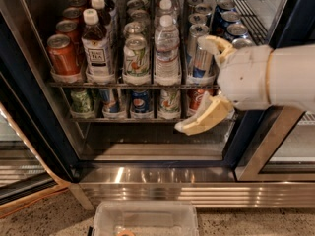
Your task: Pick water bottle from top shelf of fridge
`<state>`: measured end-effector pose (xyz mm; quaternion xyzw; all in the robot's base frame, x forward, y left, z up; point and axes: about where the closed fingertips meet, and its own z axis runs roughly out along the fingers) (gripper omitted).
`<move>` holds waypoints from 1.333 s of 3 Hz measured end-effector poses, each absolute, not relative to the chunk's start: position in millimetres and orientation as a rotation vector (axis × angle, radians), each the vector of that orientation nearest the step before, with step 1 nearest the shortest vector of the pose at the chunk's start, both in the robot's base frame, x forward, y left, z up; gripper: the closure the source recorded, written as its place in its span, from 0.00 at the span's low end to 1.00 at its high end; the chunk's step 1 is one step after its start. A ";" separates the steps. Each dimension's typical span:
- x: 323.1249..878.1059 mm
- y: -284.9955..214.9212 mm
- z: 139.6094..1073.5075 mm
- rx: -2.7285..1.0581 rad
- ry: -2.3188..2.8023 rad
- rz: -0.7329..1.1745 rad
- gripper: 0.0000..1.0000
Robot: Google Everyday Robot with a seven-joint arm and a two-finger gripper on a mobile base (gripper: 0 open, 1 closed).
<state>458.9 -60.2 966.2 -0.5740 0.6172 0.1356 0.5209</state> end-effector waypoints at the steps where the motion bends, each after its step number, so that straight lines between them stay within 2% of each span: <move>1: 458.6 -21.1 957.0 -1.279 1.408 0.318 0.00; 2: 467.1 2.3 959.9 -1.151 1.366 0.259 0.00; 3: 486.9 2.7 975.8 -0.994 1.348 0.188 0.00; 4: 489.4 21.1 984.1 -0.987 1.329 0.141 0.00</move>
Offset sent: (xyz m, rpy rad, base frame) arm 0.0921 0.0181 0.0200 0.2957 -0.3723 -0.6547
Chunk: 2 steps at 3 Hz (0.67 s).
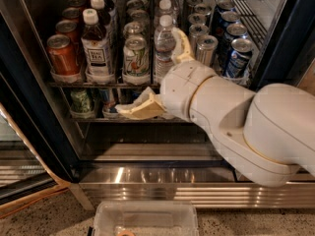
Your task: Pick water bottle from top shelf of fridge
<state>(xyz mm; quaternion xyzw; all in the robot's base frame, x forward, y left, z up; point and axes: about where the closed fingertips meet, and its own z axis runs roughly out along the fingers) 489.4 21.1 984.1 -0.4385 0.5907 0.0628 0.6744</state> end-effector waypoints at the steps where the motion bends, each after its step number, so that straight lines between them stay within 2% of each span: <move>1: 489.3 21.5 984.2 -0.987 1.329 0.141 0.00; 2: 500.7 11.9 984.7 -0.929 1.347 0.091 0.00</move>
Offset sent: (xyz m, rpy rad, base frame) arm 0.0529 -0.0552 -0.0284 0.0969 -0.0794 -0.4418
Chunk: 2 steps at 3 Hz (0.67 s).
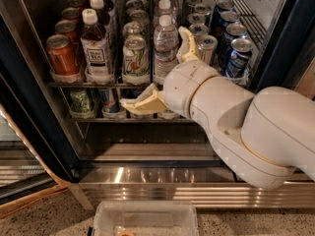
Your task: Pick water bottle from top shelf of fridge
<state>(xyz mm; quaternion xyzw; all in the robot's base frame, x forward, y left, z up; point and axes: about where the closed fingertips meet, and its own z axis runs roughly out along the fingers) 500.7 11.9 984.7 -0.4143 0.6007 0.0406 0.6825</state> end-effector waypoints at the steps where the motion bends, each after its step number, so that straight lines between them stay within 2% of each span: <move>1: 517.3 -33.3 983.9 -0.795 1.375 0.006 0.00; 2: 524.1 -53.4 990.7 -0.705 1.354 -0.045 0.00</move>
Offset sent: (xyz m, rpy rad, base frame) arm 0.0642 -0.0976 -0.0529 0.2425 -0.0520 -0.6190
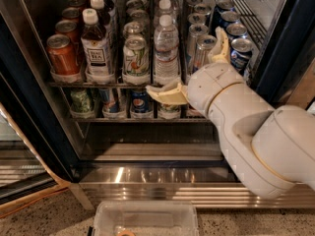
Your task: Pick water bottle from top shelf of fridge
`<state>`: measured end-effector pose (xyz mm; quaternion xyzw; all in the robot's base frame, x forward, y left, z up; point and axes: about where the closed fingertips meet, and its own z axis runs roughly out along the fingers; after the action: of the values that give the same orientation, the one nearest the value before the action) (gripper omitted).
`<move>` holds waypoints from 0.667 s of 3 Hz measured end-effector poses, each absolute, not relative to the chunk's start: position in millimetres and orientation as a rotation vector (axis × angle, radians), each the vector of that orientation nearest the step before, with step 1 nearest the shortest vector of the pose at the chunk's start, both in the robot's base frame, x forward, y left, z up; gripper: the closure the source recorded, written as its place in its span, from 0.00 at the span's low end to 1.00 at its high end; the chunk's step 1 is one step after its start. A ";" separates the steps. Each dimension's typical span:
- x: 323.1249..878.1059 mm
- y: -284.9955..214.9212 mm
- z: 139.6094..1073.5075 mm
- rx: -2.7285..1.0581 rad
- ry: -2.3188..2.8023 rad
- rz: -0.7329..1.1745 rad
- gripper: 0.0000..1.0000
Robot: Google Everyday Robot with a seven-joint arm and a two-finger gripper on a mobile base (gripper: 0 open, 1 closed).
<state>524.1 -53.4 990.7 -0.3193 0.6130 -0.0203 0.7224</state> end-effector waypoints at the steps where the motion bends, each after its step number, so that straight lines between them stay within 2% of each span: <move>1: 524.3 -51.2 992.7 -0.686 1.347 -0.038 0.00; 2: 524.2 -51.2 992.7 -0.685 1.347 -0.038 0.17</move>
Offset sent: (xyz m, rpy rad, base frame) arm 0.0002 0.0022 0.0020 0.0190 -0.0079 -0.0041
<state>524.2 -51.2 992.7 -0.3110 0.6111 -0.0171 0.7277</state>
